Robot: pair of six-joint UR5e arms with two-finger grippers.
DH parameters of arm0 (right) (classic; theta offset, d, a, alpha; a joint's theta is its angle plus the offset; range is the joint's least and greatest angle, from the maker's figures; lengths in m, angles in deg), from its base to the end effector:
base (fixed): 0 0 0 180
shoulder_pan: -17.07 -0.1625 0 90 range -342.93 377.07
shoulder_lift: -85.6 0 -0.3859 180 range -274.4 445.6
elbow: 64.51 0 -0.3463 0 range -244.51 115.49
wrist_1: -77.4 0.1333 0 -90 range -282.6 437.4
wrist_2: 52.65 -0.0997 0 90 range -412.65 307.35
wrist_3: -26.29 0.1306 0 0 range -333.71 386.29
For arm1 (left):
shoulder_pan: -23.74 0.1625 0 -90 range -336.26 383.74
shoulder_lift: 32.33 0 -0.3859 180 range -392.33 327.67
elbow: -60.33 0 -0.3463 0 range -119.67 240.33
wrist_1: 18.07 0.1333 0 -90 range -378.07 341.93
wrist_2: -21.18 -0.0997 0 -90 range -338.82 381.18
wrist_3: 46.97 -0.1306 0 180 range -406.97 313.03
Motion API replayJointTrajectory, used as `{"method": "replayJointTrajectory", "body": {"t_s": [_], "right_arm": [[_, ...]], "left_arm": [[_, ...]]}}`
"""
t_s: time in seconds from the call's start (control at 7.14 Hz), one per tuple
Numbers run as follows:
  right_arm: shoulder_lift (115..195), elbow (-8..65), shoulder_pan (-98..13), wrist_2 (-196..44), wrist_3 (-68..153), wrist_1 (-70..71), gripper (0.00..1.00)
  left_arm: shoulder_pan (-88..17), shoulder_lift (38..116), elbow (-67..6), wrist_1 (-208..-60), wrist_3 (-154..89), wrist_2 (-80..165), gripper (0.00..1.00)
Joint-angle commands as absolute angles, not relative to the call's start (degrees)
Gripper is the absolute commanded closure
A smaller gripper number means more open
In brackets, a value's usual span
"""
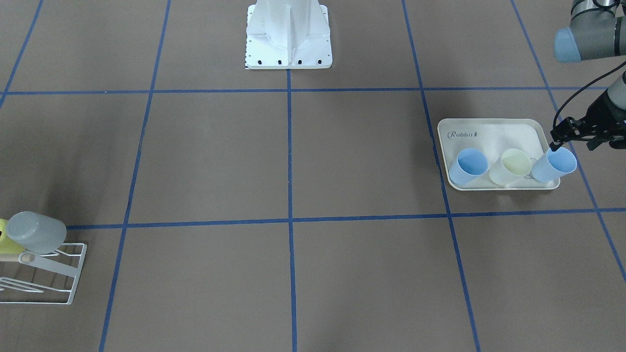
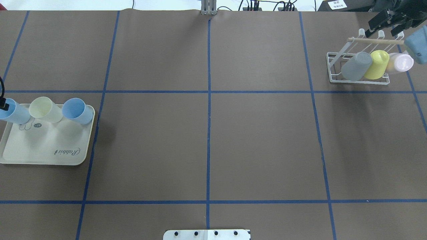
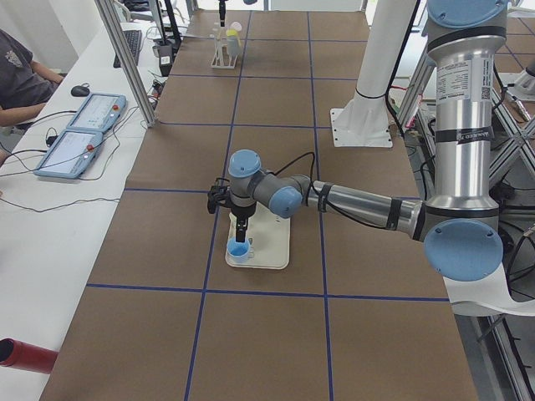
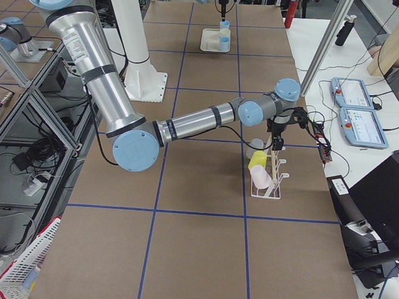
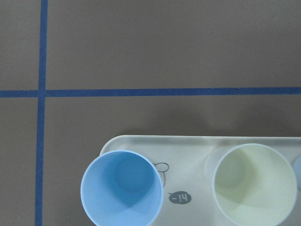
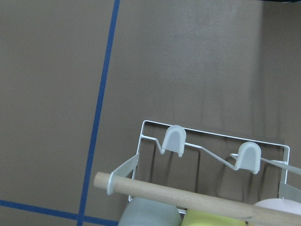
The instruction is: Transfer IKEA cup to right arm and place on rack
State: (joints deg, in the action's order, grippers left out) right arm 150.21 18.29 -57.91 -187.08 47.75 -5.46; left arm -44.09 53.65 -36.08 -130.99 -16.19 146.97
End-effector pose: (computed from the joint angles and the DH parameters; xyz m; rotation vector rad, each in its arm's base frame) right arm -0.1214 -0.6140 0.4447 0.1596 -0.8546 -0.0661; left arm 0.1187 -0.4423 0.5862 0.1084 0.7397 -0.0053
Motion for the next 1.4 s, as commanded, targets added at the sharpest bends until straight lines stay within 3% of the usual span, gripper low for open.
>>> {"method": "replayJointTrajectory", "body": {"t_s": [0.0, 0.56, 0.7, 0.84, 0.98, 1.12, 1.26], "right_arm": [[150.2, 19.3, -57.1, -187.2, 49.7, -5.5, 0.01], [150.4, 20.3, -56.8, -187.3, 50.5, -5.5, 0.01], [150.4, 20.5, -56.7, -187.3, 50.5, -5.5, 0.01], [150.6, 21.4, -56.5, -187.4, 51.8, -5.5, 0.01], [150.7, 22.6, -56.0, -187.4, 53.3, -5.5, 0.01], [150.7, 23.0, -55.6, -187.4, 53.9, -5.5, 0.01], [150.7, 22.9, -54.9, -187.3, 54.0, -5.5, 0.01]], "left_arm": [[-45.3, 55.6, -31.0, -131.5, -17.8, 147.2, 0.0], [-45.2, 57.0, -26.5, -133.2, -16.6, 147.5, 0.0], [-45.2, 56.8, -26.4, -133.4, -15.6, 147.6, 0.31], [-45.2, 56.8, -26.5, -133.5, -13.6, 147.7, 0.52], [-45.1, 56.9, -27.1, -133.6, -11.3, 147.7, 0.92], [-45.1, 57.0, -27.1, -133.6, -11.3, 149.7, 1.0], [-45.3, 57.5, -27.6, -133.2, -11.8, 155.1, 1.0]]}}
